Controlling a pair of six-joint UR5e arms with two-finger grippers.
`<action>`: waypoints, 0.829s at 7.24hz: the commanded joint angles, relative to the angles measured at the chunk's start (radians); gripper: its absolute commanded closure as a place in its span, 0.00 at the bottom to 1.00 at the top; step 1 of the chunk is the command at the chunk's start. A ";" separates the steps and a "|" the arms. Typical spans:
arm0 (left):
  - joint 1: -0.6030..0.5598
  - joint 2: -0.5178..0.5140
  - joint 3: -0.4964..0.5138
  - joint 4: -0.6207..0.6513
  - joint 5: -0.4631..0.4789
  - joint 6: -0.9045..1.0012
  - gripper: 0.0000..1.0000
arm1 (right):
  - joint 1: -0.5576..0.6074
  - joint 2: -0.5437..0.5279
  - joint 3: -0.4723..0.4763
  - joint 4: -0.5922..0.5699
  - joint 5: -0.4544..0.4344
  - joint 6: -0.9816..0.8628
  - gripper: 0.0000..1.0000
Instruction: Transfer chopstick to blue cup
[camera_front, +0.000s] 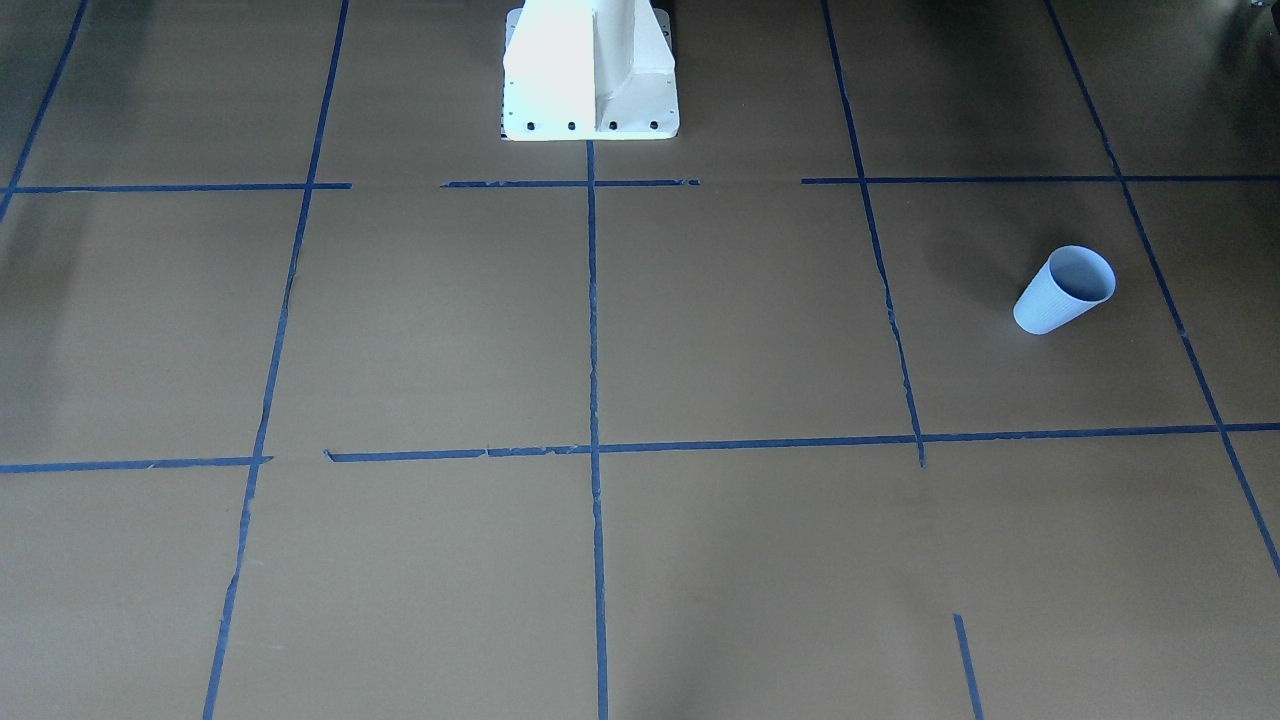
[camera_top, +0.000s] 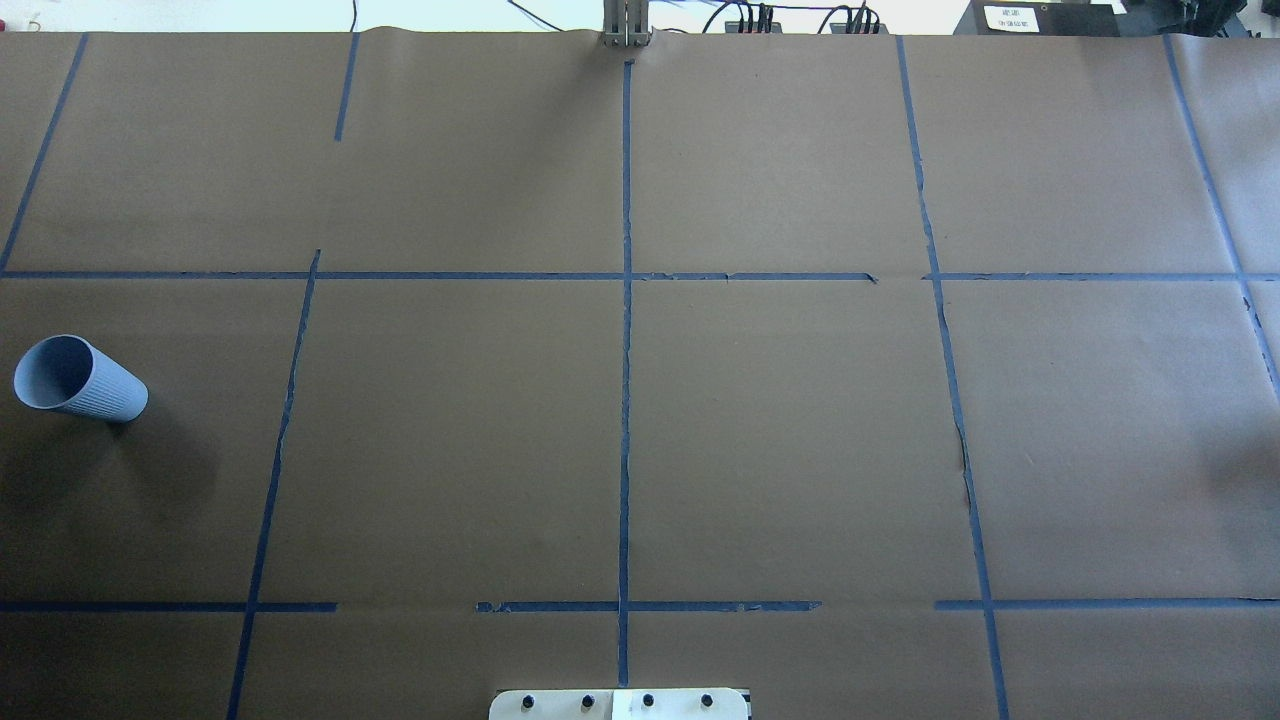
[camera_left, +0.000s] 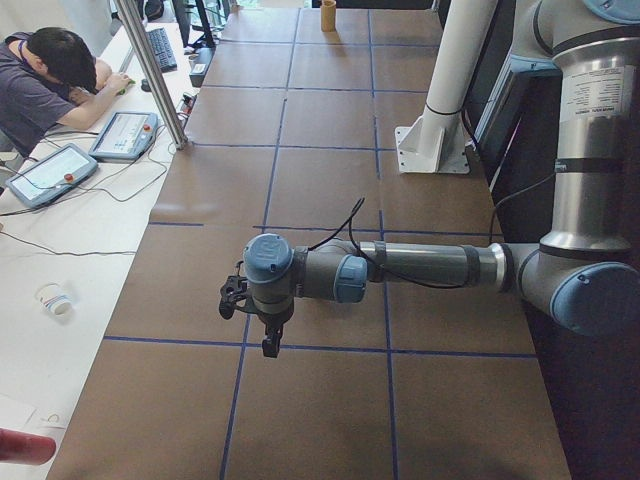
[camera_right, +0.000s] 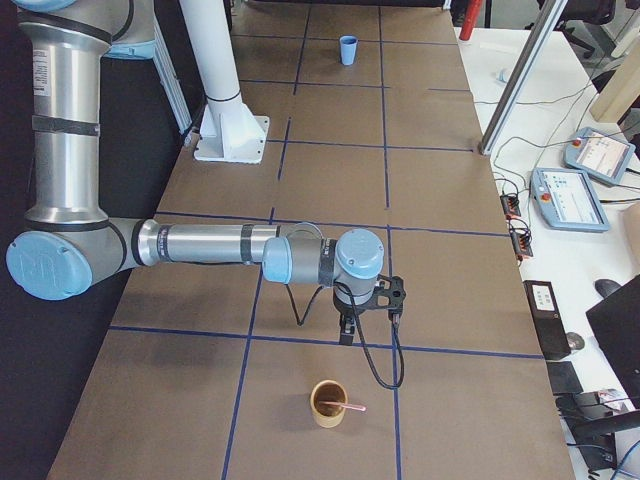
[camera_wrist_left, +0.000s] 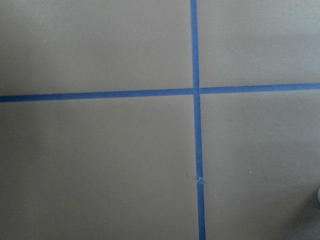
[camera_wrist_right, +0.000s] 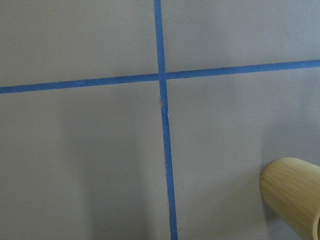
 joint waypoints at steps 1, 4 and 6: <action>0.133 0.000 -0.115 -0.019 -0.002 -0.217 0.00 | 0.000 0.003 0.004 0.002 0.001 0.000 0.00; 0.332 0.045 -0.173 -0.176 0.001 -0.572 0.00 | 0.000 0.004 0.010 0.000 0.001 0.000 0.00; 0.422 0.078 -0.142 -0.322 0.015 -0.709 0.00 | 0.000 0.004 0.007 0.000 0.001 -0.002 0.00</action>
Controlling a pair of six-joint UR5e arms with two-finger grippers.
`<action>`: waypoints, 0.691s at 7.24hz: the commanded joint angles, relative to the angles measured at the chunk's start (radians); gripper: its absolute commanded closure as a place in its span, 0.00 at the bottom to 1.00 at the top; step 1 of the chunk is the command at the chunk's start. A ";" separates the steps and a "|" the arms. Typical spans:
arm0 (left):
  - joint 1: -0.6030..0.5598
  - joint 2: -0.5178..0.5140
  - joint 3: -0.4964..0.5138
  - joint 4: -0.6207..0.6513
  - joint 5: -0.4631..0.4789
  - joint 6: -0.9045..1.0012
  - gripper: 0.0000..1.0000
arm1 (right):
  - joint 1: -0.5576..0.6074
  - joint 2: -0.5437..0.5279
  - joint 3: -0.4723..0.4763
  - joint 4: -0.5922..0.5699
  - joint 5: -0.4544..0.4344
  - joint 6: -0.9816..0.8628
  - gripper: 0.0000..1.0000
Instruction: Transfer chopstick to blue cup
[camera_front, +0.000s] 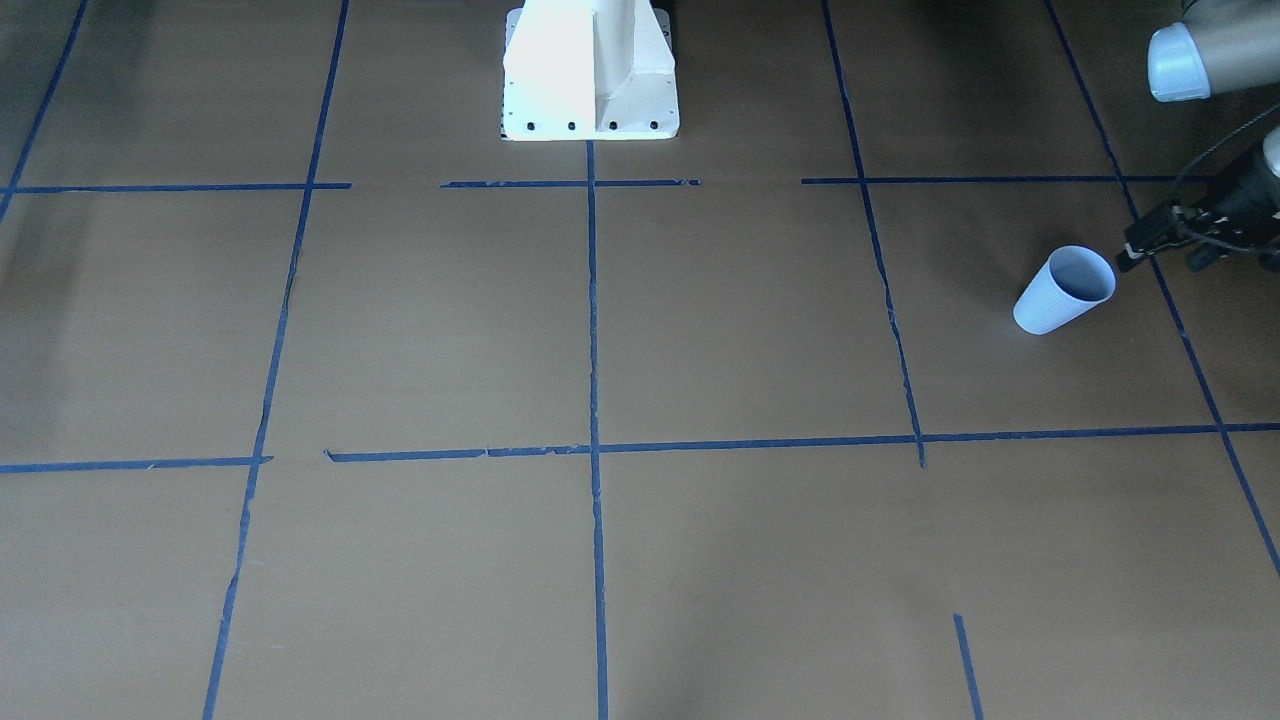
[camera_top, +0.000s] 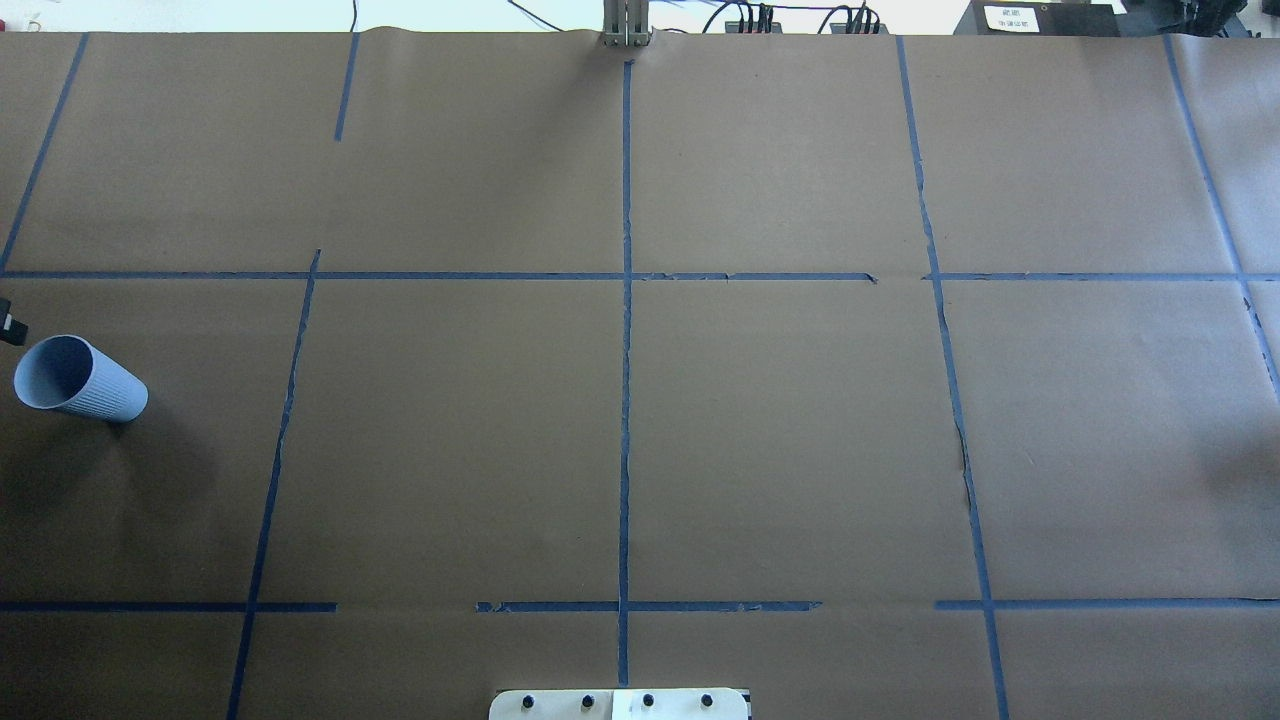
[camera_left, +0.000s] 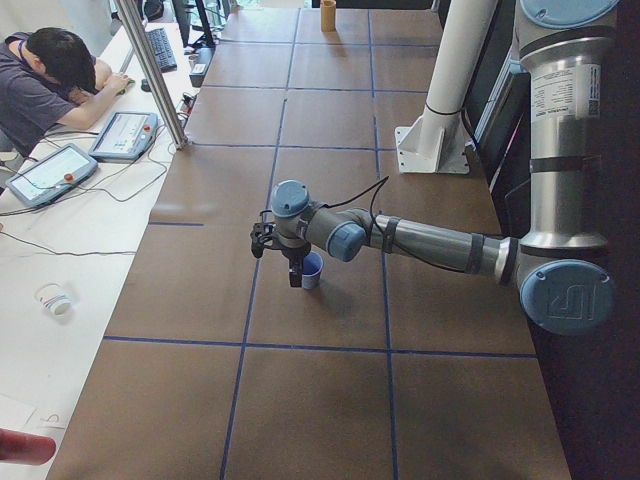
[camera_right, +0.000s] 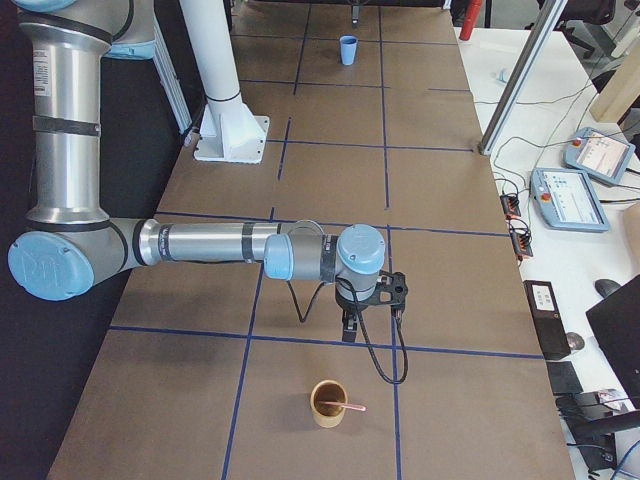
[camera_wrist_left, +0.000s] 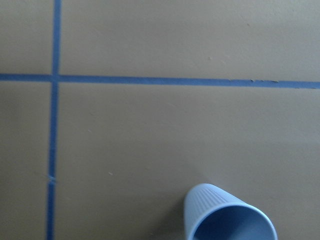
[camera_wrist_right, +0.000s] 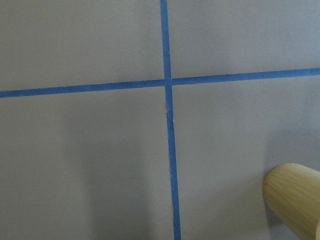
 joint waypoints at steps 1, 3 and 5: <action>0.082 0.017 0.018 -0.074 0.028 -0.094 0.00 | 0.000 0.000 -0.001 0.000 -0.002 -0.001 0.00; 0.107 0.015 0.047 -0.079 0.037 -0.094 0.00 | 0.000 0.000 -0.004 0.000 -0.002 -0.004 0.00; 0.124 0.015 0.053 -0.079 0.038 -0.095 0.03 | 0.000 0.000 -0.004 0.000 -0.002 -0.006 0.00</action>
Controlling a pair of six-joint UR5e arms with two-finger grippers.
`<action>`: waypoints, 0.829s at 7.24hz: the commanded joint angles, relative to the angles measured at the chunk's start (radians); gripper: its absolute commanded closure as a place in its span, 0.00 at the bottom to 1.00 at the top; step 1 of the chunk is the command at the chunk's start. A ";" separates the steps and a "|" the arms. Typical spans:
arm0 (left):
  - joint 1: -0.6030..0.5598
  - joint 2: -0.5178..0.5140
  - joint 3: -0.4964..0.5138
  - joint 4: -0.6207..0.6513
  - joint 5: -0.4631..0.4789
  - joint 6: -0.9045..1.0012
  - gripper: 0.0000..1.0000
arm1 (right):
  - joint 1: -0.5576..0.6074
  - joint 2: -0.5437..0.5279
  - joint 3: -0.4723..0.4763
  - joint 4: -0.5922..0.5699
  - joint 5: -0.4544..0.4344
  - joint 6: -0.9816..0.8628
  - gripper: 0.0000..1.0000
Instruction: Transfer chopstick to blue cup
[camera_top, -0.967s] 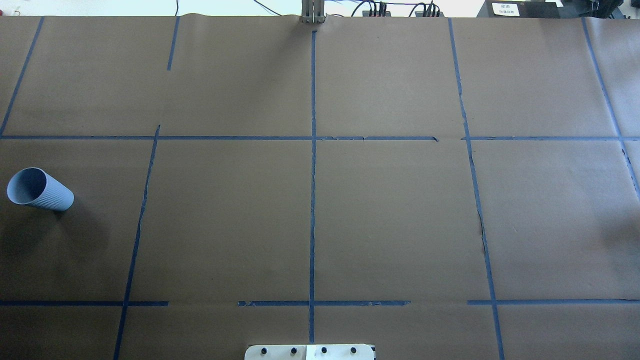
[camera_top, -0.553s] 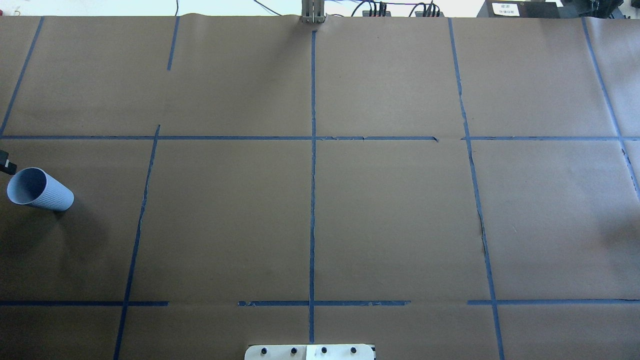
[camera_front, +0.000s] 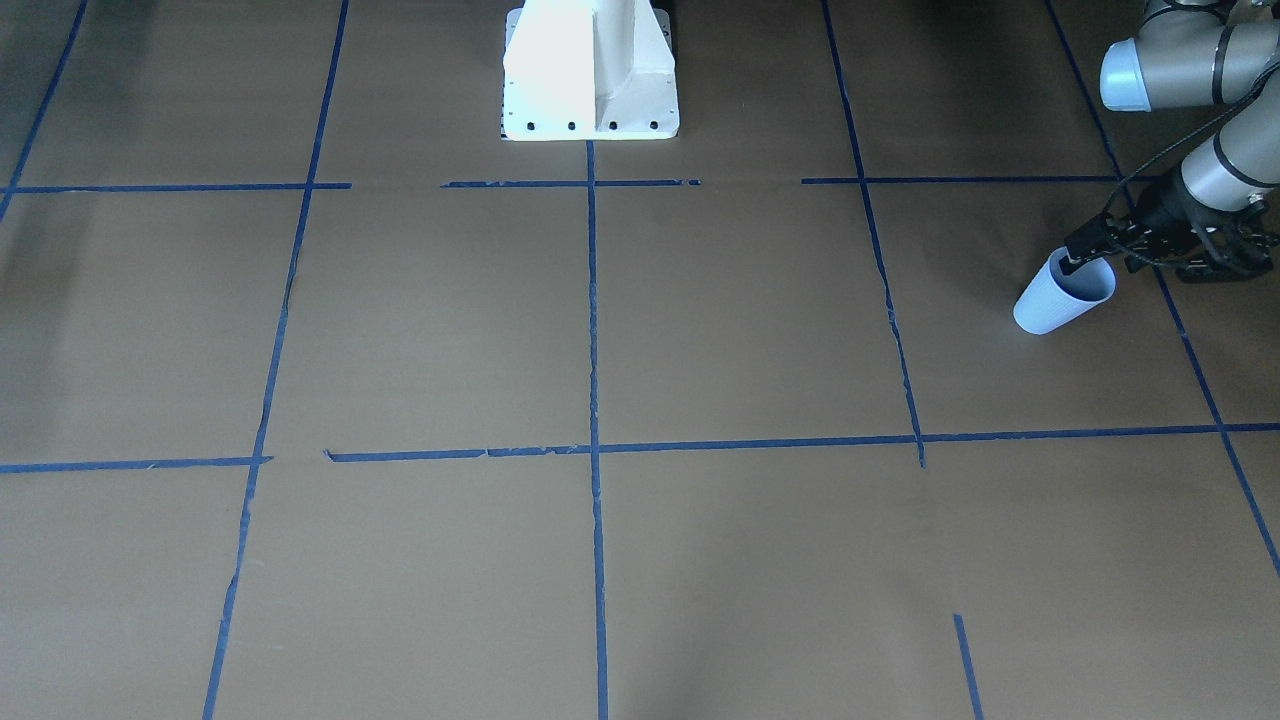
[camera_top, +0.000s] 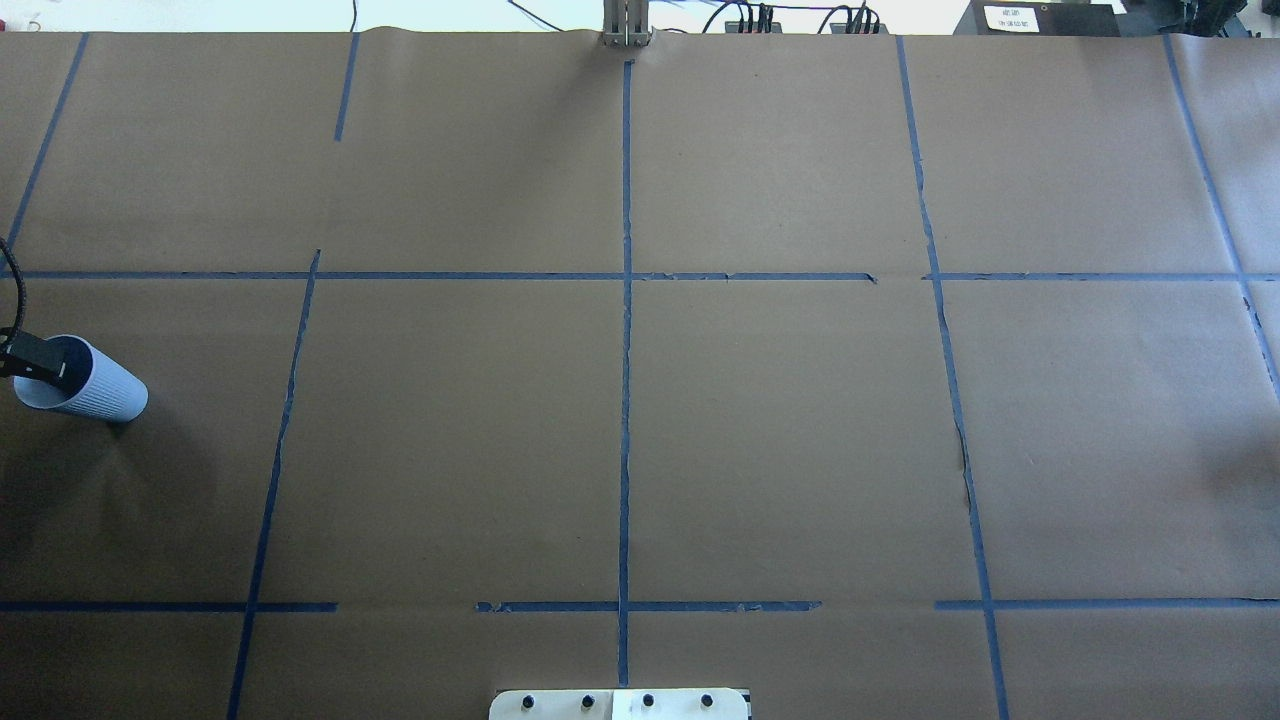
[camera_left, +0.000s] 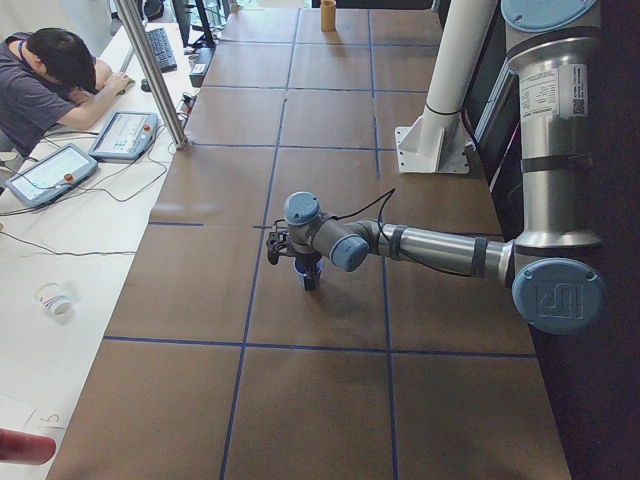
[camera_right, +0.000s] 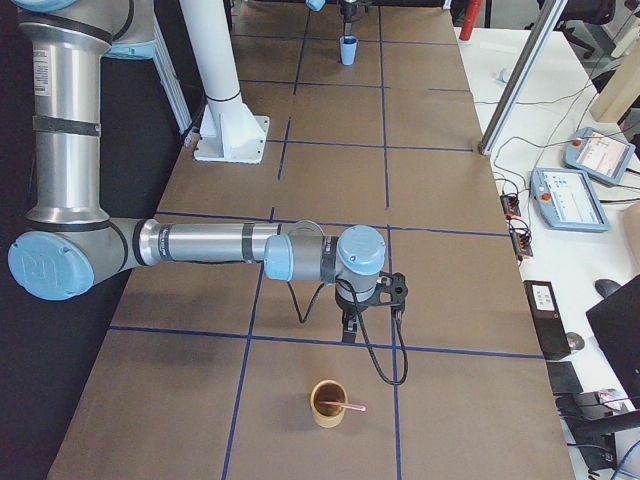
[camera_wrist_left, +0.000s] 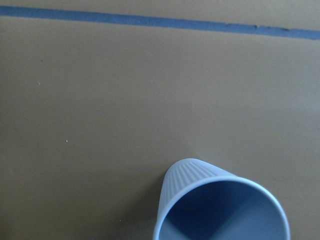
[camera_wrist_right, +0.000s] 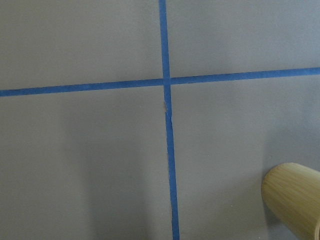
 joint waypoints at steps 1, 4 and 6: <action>0.010 0.000 0.007 -0.001 0.002 -0.002 0.10 | 0.000 0.000 0.000 -0.001 0.000 -0.002 0.00; 0.010 -0.002 0.015 -0.001 0.034 -0.002 0.72 | 0.000 0.002 0.001 0.001 0.000 -0.002 0.00; 0.009 -0.008 -0.005 0.002 0.025 -0.008 0.96 | 0.000 0.003 0.003 0.001 0.000 -0.001 0.00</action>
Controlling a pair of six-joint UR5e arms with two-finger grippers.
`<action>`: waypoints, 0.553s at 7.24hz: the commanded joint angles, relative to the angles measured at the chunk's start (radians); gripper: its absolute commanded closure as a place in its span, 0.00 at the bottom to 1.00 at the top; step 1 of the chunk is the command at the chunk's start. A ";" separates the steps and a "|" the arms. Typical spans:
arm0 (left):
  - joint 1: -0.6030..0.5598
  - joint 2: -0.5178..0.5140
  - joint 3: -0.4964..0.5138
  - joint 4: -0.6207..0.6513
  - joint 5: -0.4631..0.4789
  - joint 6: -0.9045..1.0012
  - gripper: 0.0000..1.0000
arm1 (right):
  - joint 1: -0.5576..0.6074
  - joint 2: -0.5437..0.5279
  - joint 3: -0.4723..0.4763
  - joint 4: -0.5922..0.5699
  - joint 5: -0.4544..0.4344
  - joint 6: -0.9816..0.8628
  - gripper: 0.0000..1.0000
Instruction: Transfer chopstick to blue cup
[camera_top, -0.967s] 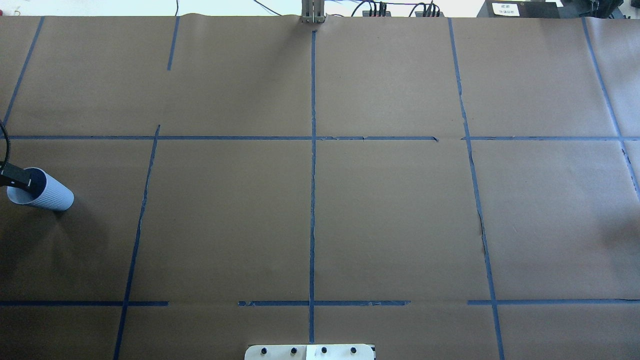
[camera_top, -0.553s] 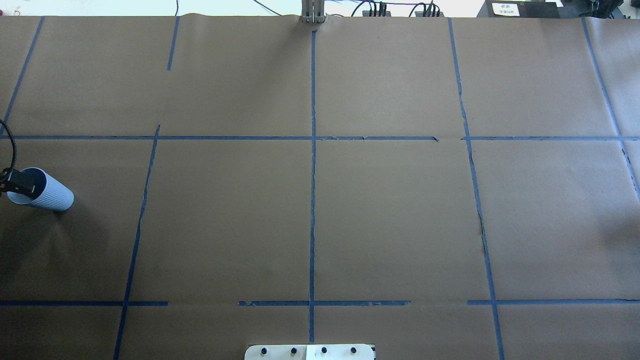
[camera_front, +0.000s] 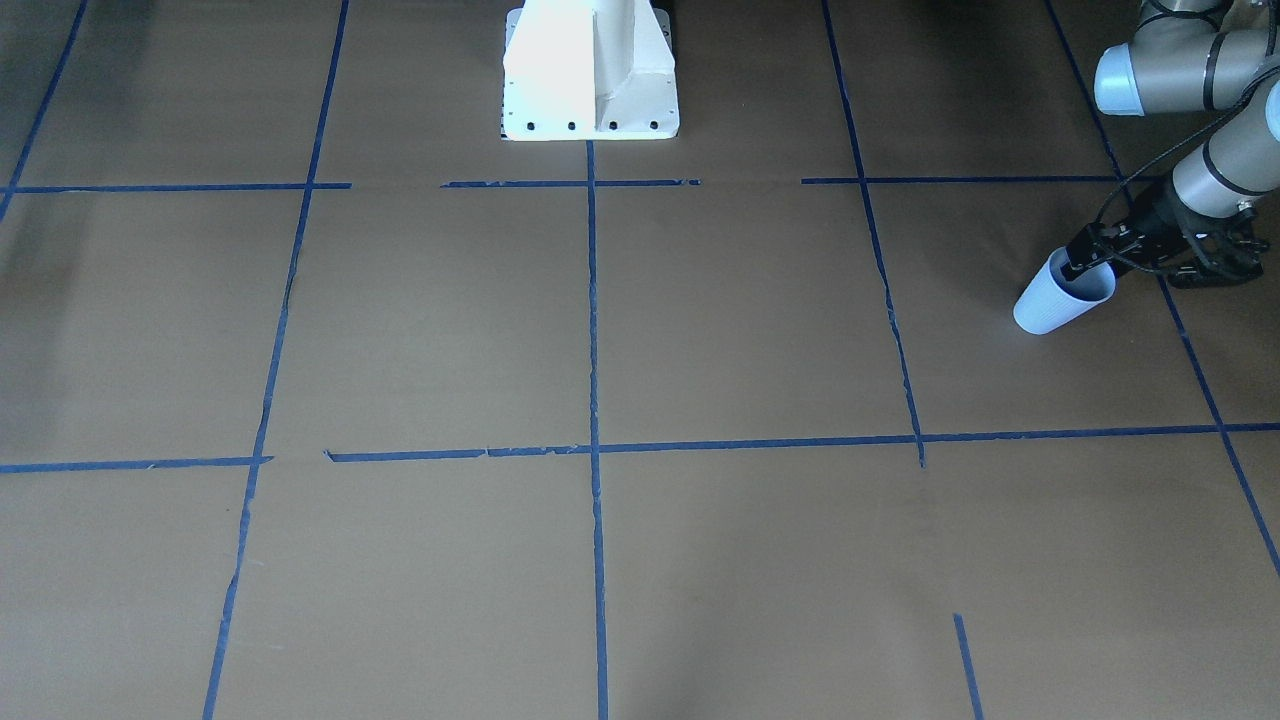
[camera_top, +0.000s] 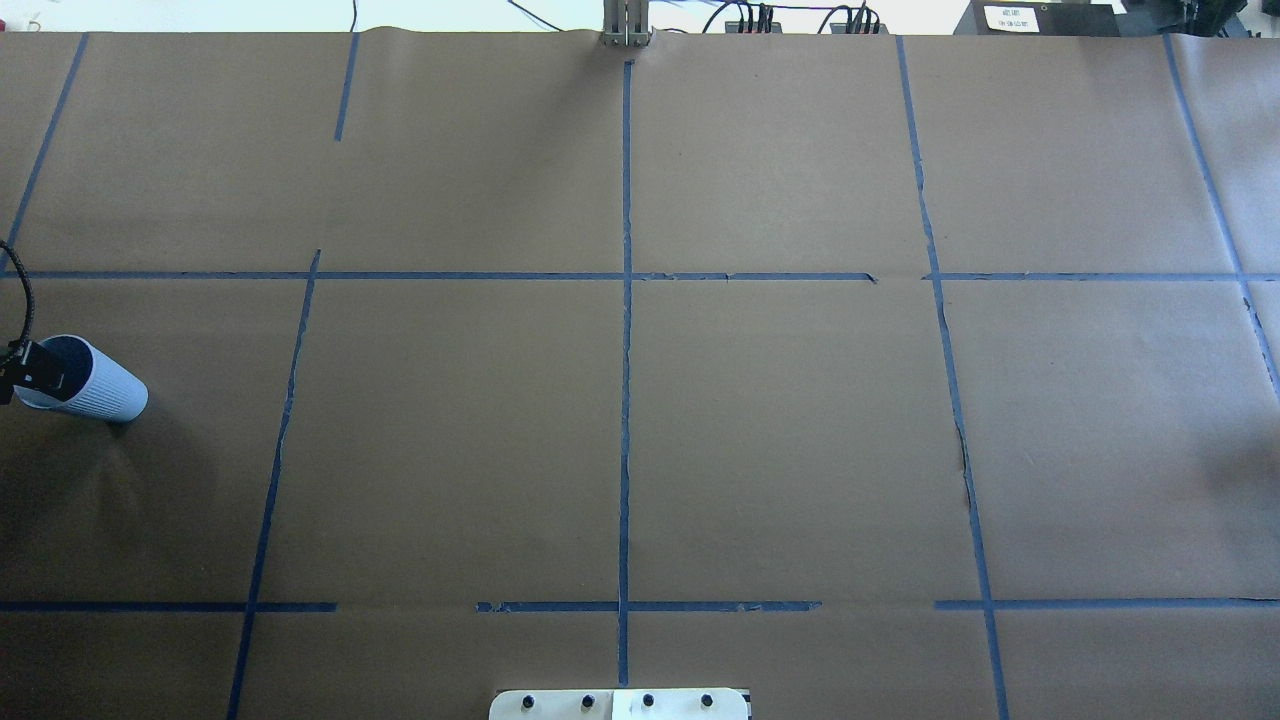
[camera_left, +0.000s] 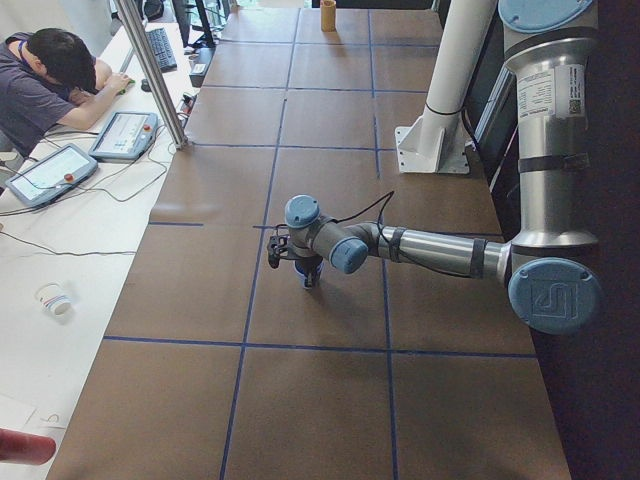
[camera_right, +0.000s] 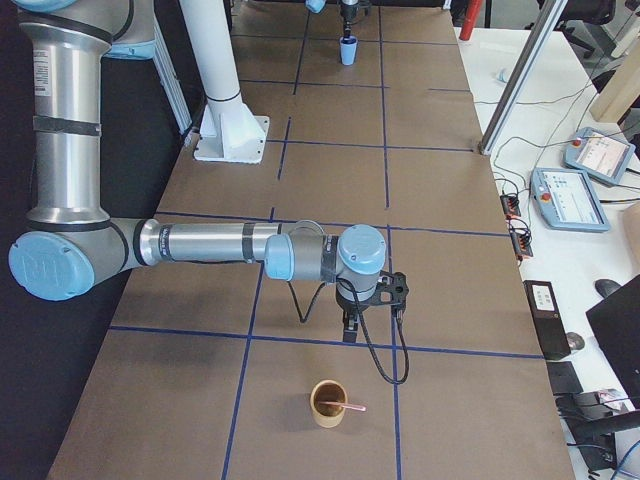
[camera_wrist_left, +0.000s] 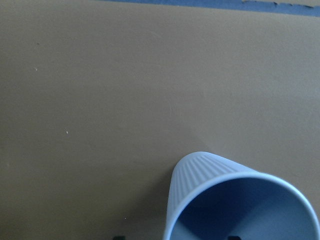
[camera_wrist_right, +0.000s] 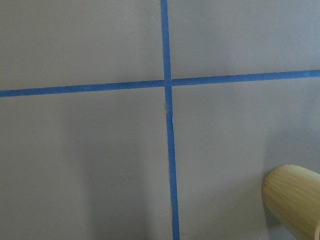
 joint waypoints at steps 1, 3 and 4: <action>-0.004 -0.003 -0.047 0.013 -0.007 -0.003 0.99 | 0.000 0.002 0.001 0.000 0.000 0.001 0.00; -0.017 -0.047 -0.101 0.095 -0.114 -0.003 1.00 | 0.000 0.010 0.010 -0.001 0.005 0.006 0.00; -0.029 -0.100 -0.183 0.245 -0.121 -0.005 1.00 | 0.000 0.010 0.012 -0.001 0.005 0.006 0.00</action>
